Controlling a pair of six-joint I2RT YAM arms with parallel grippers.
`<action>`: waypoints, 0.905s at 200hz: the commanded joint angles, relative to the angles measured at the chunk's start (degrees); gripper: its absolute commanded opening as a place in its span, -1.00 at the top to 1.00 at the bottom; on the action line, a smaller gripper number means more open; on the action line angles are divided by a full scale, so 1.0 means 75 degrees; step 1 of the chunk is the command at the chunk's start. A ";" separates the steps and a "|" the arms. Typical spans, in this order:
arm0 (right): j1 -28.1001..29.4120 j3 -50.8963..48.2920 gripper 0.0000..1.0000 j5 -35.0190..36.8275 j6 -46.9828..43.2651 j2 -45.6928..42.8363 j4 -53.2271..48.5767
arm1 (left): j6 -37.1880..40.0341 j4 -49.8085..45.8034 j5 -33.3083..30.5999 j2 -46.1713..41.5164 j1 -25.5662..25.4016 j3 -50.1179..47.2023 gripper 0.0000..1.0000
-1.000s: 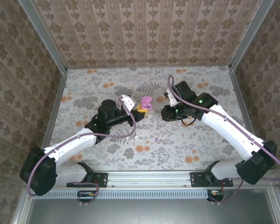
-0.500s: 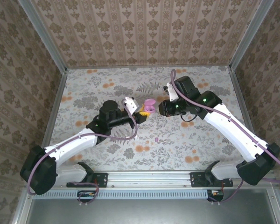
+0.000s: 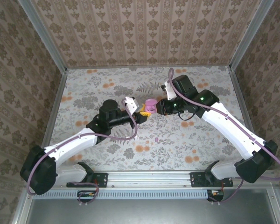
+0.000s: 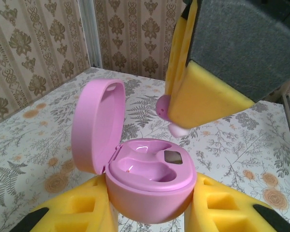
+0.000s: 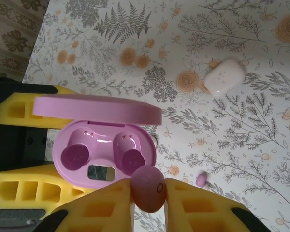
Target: Insert wireless bluetooth earbuds into charging case
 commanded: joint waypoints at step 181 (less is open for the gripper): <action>-0.0010 0.0044 0.54 -0.0340 -0.0129 0.0188 0.0363 | 0.0056 0.0013 0.0189 0.0059 -0.0054 0.0382 0.40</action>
